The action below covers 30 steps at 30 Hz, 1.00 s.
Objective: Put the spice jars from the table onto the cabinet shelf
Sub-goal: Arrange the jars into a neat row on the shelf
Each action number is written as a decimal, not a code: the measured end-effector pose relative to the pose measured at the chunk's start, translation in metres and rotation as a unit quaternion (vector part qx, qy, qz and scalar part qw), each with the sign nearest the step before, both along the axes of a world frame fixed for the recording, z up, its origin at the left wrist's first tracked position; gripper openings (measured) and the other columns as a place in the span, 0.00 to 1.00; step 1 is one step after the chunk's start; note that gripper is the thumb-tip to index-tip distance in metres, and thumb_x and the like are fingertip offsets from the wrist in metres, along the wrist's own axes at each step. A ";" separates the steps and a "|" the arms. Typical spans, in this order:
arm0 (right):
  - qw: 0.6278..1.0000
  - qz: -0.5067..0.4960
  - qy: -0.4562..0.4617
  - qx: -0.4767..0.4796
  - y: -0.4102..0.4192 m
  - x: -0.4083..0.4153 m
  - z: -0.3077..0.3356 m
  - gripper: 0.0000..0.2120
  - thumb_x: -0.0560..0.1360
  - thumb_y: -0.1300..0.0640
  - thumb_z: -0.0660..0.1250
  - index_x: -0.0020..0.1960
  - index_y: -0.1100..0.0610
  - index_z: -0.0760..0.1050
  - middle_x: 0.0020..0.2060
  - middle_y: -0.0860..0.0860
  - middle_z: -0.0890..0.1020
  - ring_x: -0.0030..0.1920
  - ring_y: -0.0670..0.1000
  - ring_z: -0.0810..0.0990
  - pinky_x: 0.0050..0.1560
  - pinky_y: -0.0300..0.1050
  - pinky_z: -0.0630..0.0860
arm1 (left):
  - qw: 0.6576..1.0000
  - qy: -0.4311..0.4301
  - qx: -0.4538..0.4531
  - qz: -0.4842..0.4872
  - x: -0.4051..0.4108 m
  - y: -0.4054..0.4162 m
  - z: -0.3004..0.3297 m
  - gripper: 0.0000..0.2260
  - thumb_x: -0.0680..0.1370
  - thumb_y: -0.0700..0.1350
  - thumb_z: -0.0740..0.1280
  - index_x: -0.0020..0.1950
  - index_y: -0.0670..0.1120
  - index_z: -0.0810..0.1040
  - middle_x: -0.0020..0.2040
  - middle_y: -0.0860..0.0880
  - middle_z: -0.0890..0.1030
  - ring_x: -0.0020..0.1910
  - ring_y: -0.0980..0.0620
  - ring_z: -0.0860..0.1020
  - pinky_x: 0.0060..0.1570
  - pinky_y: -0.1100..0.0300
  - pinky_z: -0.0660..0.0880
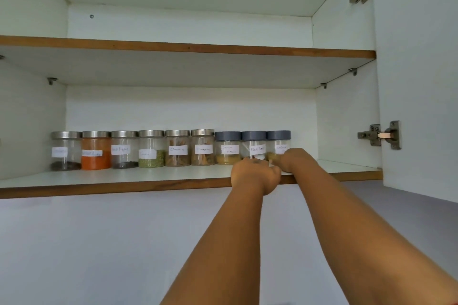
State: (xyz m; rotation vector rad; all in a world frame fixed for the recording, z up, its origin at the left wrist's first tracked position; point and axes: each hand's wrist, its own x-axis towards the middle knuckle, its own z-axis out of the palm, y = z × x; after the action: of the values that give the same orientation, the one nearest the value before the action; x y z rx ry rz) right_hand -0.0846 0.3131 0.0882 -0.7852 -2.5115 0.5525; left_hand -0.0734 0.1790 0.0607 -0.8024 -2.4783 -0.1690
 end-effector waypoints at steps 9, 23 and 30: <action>0.977 0.013 0.077 0.200 -0.026 0.076 -0.046 0.26 0.81 0.44 0.42 0.57 0.52 0.77 0.54 0.54 0.81 0.53 0.56 0.77 0.55 0.51 0.67 | 0.999 0.040 0.006 0.026 0.028 -0.017 -0.015 0.26 0.83 0.57 0.45 0.62 0.46 0.77 0.58 0.43 0.81 0.57 0.44 0.78 0.50 0.52 0.71; 0.946 0.033 0.304 0.104 -0.119 0.197 -0.138 0.08 0.77 0.54 0.64 0.55 0.54 0.77 0.54 0.49 0.78 0.55 0.51 0.76 0.47 0.41 0.73 | 0.987 -0.045 0.148 -0.047 0.136 -0.086 -0.114 0.29 0.83 0.56 0.50 0.81 0.47 0.43 0.81 0.43 0.46 0.79 0.44 0.45 0.73 0.40 0.37; 0.922 -0.036 0.357 0.146 -0.152 0.282 -0.134 0.08 0.76 0.53 0.64 0.52 0.53 0.77 0.50 0.49 0.80 0.53 0.50 0.75 0.52 0.45 0.74 | 0.941 -0.006 0.302 -0.154 0.216 -0.104 -0.116 0.26 0.82 0.51 0.57 0.78 0.43 0.58 0.75 0.41 0.63 0.74 0.42 0.61 0.75 0.44 0.54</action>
State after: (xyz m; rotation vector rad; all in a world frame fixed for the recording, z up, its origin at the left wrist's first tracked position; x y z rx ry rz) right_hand 0.1978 0.1611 -0.0459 -0.4450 -1.8178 0.3386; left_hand 0.1427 0.0746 -0.0554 -0.8957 -2.0982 -0.9916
